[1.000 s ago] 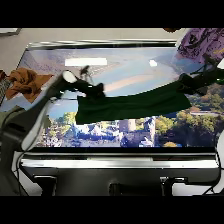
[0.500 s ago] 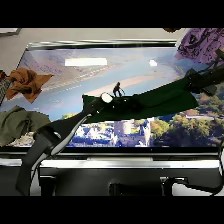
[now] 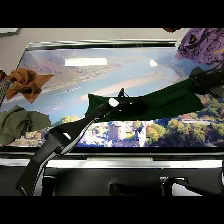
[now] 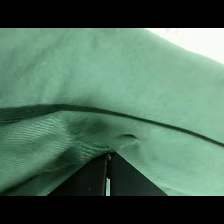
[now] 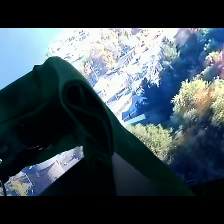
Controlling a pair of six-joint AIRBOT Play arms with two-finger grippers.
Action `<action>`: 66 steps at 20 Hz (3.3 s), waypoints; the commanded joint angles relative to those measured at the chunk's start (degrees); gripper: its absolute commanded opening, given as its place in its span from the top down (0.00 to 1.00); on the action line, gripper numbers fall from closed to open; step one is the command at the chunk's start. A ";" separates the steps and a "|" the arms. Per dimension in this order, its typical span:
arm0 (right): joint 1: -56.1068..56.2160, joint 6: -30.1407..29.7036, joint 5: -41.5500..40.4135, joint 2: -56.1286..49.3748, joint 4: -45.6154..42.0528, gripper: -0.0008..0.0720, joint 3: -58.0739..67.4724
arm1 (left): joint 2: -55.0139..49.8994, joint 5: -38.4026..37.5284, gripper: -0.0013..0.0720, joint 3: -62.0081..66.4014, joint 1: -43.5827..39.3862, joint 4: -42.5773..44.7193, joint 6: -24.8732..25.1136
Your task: Fold the clothes and pants, and hang the long-sleeved shirts on hangers.
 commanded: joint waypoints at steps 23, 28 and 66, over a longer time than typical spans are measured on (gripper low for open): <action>42.84 41.55 -39.56 -13.07 1.36 0.95 0.04 | 40.00 -49.35 0.95 2.32 40.22 60.13 -1.62; 46.60 43.69 -41.51 -20.72 3.39 0.95 0.04 | 39.98 -49.94 0.95 2.29 42.01 60.15 -0.17; -3.50 -37.66 -10.45 -27.43 42.03 0.25 -15.10 | 39.87 -49.94 0.95 2.29 42.34 60.13 -0.44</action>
